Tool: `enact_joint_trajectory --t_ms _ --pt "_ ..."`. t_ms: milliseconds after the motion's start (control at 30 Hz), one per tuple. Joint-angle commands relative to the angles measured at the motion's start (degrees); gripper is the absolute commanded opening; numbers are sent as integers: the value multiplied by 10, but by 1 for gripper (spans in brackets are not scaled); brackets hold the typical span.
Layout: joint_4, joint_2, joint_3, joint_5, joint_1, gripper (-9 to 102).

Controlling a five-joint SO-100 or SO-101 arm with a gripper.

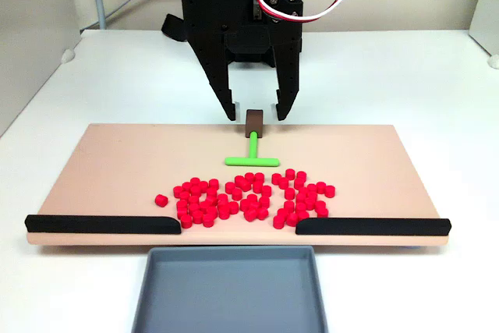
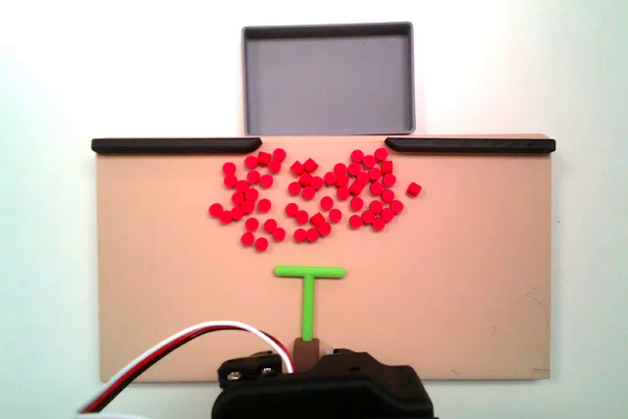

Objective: Grasp a green tool by the dark brown handle.

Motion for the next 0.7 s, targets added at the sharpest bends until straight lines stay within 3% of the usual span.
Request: enact_joint_trajectory --t_ms 0,667 --pt "-1 -1 -12 5 -5 16" --pt "-1 -11 -10 11 -4 14"
